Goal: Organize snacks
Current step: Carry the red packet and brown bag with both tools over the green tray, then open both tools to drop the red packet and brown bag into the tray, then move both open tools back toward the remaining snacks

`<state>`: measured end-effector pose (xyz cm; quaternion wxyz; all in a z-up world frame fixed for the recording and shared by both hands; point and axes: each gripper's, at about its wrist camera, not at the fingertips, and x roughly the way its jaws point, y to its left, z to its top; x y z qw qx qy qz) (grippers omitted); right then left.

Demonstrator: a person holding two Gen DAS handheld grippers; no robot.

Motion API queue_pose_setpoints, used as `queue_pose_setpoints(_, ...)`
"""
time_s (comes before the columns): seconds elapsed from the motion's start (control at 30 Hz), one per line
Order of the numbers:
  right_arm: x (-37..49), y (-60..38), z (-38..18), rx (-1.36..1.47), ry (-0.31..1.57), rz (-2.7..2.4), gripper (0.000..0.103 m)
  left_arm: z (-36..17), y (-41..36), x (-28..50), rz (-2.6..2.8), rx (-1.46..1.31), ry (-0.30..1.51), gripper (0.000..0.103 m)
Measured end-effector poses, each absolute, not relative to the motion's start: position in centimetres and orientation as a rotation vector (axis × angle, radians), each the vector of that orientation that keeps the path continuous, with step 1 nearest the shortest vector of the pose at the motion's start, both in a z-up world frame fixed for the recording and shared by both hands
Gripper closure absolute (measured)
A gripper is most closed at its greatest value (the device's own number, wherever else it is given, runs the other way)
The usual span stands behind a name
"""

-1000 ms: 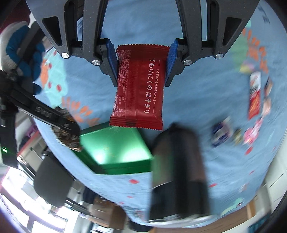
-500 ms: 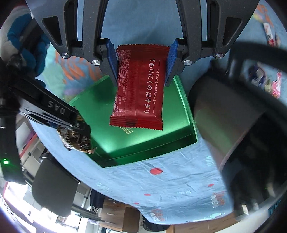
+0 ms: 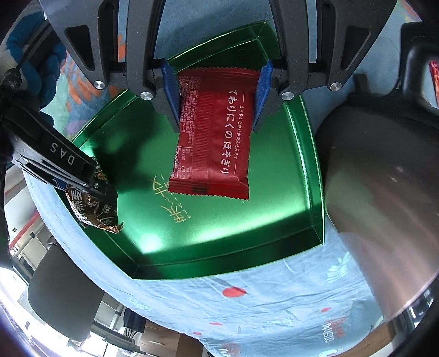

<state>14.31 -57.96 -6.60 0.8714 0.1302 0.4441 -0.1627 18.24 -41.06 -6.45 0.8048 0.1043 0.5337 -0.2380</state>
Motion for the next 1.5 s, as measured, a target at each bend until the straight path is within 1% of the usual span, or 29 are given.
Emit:
queue_pose_setpoints(0.27, 14.2, -57.9, -6.7, 0.262, 0.929, -0.328, 0.000, -7.7, -41.7, 19.0, -0.518, 0.228, 1.158, 0.059)
queue_pose_setpoints(0.53, 14.0, -57.7, -6.7, 0.260, 0.945, -0.330, 0.000, -7.6, -41.3, 19.0, -0.509, 0.220, 1.164, 0.058)
queue_pose_setpoints(0.63, 14.0, -57.4, -6.4, 0.252, 0.951, -0.327, 0.000, -7.3, -41.0, 18.8, -0.506, 0.226, 1.155, 0.054)
queue_pose_setpoints(0.7, 13.9, -57.2, -6.1, 0.240, 0.949, -0.330, 0.000, -6.9, -41.0, 18.7, -0.513, 0.225, 1.151, 0.049)
queue_pose_setpoints(0.73, 13.7, -57.1, -5.8, 0.240, 0.945, -0.329, 0.000, -6.7, -40.9, 18.6, -0.513, 0.225, 1.149, 0.048)
queue_pose_setpoints(1.07, 10.9, -56.3, -1.5, 0.247, 0.881, -0.346, 0.000, -2.0, -39.7, 15.1, -0.558, 0.230, 1.068, 0.047)
queue_pose_setpoints(1.27, 7.8, -55.4, 1.3, 0.257, 0.849, -0.365, 0.000, 0.9, -36.8, 11.7, -0.558, 0.219, 1.021, 0.047)
queue_pose_setpoints(1.5, 3.4, -53.1, 4.3, 0.290, 0.807, -0.378, 0.000, 3.3, -31.8, 8.1, -0.520, 0.204, 0.984, 0.044)
